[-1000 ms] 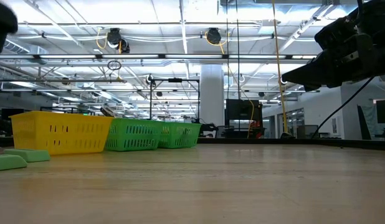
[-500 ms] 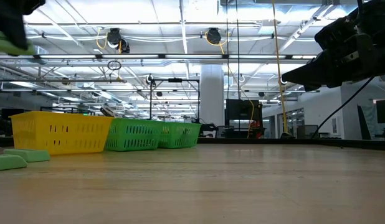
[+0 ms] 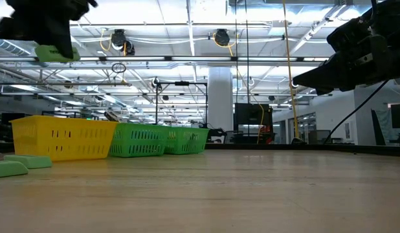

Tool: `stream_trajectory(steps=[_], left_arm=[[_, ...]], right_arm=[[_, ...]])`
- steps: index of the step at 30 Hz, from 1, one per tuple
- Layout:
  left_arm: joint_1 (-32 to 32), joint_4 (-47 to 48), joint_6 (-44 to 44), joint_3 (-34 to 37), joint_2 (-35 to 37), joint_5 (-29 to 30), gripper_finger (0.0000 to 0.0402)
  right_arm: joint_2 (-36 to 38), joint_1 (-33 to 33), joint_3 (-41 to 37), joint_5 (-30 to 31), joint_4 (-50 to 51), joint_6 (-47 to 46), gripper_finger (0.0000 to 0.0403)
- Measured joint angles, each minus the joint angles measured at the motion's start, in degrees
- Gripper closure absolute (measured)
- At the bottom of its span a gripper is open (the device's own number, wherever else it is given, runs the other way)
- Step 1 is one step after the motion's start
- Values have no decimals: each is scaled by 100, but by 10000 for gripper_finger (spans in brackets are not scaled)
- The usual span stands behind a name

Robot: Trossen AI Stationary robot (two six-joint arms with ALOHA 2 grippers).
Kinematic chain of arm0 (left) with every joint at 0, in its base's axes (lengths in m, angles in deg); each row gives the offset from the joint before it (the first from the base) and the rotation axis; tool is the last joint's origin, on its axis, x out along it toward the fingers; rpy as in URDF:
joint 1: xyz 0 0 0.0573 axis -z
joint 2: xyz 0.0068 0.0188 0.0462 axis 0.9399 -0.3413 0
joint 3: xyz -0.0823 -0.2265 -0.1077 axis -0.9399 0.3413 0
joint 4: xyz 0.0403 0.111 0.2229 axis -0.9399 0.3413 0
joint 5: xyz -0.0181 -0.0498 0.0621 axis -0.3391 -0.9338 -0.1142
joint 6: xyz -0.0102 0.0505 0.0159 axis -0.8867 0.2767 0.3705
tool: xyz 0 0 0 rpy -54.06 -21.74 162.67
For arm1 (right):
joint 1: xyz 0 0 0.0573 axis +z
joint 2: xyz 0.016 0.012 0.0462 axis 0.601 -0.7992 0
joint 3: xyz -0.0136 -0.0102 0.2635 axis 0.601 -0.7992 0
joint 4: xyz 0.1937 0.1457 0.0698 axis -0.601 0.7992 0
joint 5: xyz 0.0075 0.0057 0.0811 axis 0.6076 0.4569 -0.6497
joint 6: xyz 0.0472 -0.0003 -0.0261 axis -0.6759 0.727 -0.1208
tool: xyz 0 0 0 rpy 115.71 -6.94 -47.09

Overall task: Pick & Place School Supplies
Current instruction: Put the green eraser into the yellow bin

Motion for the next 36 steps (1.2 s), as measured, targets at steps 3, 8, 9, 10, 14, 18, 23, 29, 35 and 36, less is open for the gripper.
stream_trajectory(steps=[3, 8, 9, 10, 14, 18, 23, 29, 35, 36], left_arm=[[-271, 7, 1519, 0, -1, -189, 365], [-630, -5, 2449, 0, -1, -87, 365], [-674, -3, 2558, 0, -1, -19, 363], [-702, -18, 2632, 19, -1, 26, 362], [-815, -24, 2772, 290, -1, -28, 366], [-971, -256, 2899, 716, -1, -266, 366], [-1239, -982, 3084, 1286, -1, -585, 365], [-1474, -1856, 3247, 1847, -90, -1179, 366], [-1493, -1942, 3085, 1984, -86, -1175, 361], [-1493, -1983, 3062, 2005, -84, -1173, 361]], right_arm=[[0, 0, -1, 1, -1, -1, 394], [0, 0, -2, 2, -1, -2, 394], [0, -1, 0, 1, -1, 0, 394], [0, -2, -1, 0, -1, 0, 394], [0, 0, -2, 2, -1, 0, 394], [0, -2, -2, 0, 1, 0, 394], [0, 0, -2, 2, -1, -1, 394], [0, -2, -2, 2, 0, 0, 394], [0, -1, -1, 2, 1, 0, 394], [0, 0, 0, 0, -1, -2, 394]])
